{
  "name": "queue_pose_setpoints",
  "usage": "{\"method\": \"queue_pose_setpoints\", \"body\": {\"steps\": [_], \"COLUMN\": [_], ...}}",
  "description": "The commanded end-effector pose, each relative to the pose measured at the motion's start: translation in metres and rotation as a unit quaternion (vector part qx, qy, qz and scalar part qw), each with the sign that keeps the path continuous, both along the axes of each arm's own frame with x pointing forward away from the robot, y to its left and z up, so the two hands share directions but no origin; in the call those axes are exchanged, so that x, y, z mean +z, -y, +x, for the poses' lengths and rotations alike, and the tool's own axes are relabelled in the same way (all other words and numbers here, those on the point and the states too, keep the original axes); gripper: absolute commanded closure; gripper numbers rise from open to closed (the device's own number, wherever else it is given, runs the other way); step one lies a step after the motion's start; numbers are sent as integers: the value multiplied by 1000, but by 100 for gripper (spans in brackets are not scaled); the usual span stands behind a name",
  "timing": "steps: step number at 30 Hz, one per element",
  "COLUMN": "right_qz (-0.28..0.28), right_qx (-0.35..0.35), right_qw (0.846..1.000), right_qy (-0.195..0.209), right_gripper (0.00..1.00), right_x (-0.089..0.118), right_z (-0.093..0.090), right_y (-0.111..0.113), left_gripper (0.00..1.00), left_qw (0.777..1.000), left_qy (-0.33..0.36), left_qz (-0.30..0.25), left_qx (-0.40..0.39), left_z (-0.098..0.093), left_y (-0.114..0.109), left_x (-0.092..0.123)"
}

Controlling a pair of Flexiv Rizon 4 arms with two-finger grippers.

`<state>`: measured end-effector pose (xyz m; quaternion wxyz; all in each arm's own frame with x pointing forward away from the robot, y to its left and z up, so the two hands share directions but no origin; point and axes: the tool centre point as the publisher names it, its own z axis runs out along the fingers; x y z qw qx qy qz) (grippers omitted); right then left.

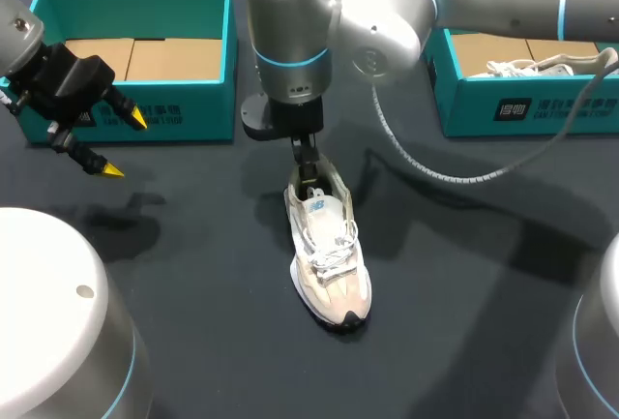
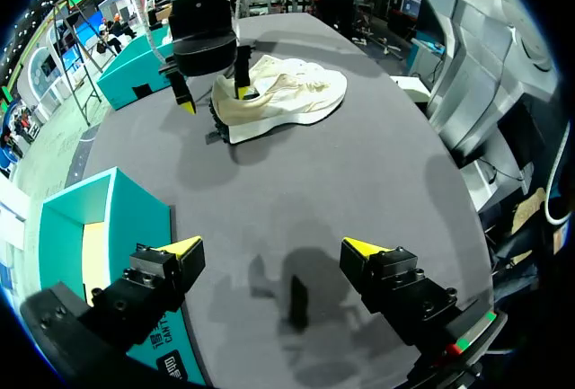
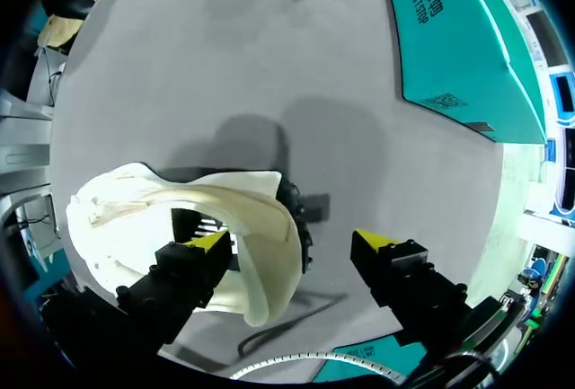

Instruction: Take the shoe out of the shoebox, open the shoe tongue, remove and reinsert the insole, then place the shoe into the shoebox

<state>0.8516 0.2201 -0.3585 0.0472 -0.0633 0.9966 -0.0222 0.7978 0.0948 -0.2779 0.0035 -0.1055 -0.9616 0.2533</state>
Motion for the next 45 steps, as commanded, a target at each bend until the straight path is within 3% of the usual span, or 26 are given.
{"method": "queue_pose_setpoints", "body": {"steps": [1,15,24,27,31,33,35,45], "right_qz": [5,18,24,24,25,26,25,33], "right_qx": [-3,-12,-11,-12,-14,-17,-19,-20], "right_qw": [1000,1000,999,999,999,999,999,999], "right_qy": [-5,-14,-25,-29,-34,-34,-32,-2], "right_gripper": [18,25,38,50,59,74,100,100], "right_x": [-8,-25,-33,-36,-38,-37,-35,-11], "right_z": [1,-1,1,1,0,-1,-3,-12], "right_y": [3,10,11,12,13,14,15,20], "left_gripper": [0,0,0,0,0,0,0,0], "left_qw": [1000,1000,1000,1000,1000,1000,1000,1000], "left_qy": [0,0,0,0,0,0,0,0], "left_qz": [2,2,2,2,2,2,2,2], "left_qx": [0,0,0,0,0,0,0,0], "left_z": [0,0,0,0,0,0,0,0], "left_y": [0,0,0,0,0,0,0,0], "left_x": [0,0,0,0,0,0,0,0]}}
